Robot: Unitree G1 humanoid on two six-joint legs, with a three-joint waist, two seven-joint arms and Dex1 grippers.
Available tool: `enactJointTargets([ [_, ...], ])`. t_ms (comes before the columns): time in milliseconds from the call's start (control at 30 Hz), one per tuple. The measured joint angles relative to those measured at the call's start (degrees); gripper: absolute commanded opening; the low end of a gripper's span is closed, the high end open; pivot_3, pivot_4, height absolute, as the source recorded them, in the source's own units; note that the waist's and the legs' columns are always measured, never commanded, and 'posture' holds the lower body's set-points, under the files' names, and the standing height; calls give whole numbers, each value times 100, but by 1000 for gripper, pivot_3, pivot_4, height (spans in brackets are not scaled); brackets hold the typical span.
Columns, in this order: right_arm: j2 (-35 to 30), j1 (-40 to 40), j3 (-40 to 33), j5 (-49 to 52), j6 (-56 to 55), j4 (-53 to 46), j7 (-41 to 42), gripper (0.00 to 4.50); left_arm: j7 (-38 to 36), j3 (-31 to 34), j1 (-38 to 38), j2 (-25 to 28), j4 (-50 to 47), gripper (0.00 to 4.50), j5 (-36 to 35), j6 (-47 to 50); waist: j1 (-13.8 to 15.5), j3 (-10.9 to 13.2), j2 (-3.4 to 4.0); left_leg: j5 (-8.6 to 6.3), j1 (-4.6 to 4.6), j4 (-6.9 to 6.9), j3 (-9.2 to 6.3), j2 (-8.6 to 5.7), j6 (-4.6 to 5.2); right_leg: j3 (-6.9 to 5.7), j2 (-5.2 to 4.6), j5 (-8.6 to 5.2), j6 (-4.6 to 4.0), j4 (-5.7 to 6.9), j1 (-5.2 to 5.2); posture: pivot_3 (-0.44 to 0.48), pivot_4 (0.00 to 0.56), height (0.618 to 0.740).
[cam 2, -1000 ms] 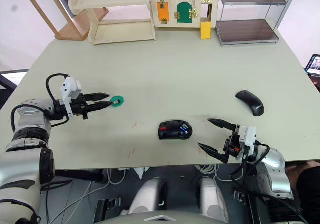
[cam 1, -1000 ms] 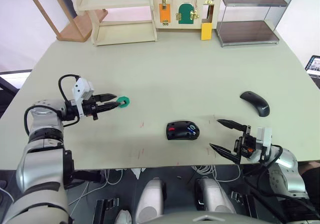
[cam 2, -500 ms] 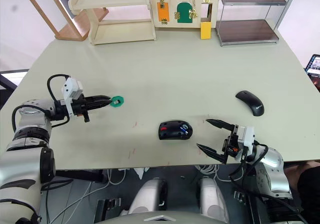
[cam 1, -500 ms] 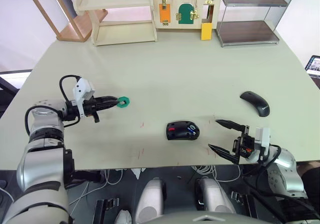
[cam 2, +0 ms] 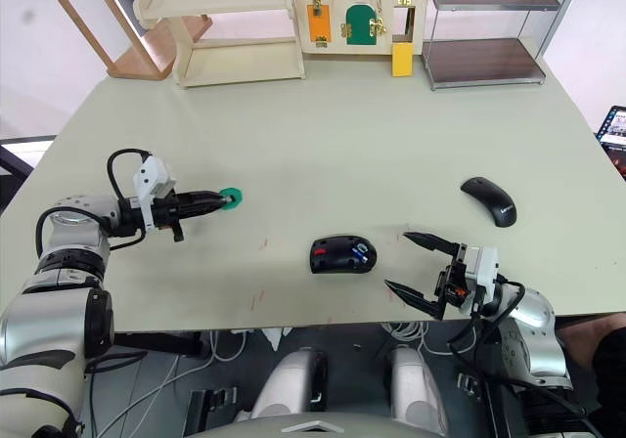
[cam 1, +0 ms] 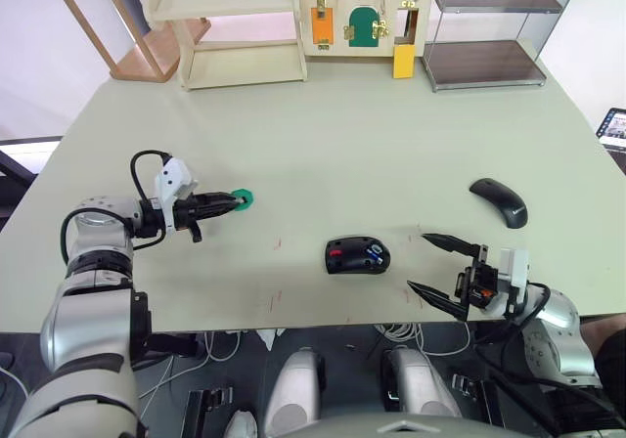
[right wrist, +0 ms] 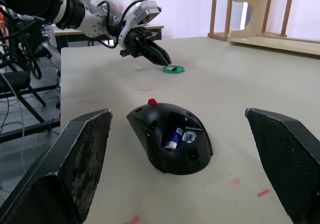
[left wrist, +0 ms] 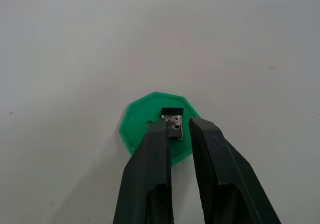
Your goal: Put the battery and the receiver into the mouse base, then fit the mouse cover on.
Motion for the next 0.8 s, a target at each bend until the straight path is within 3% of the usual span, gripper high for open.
enactJointTargets([
  [800,-3,30,2,0,-1,-9,-61,4500,225,-27,-43,-51,100,730,139,-118,0,0,-1,0,0,0,0,0,0,0,0,0,0,1,0,0,150,740],
])
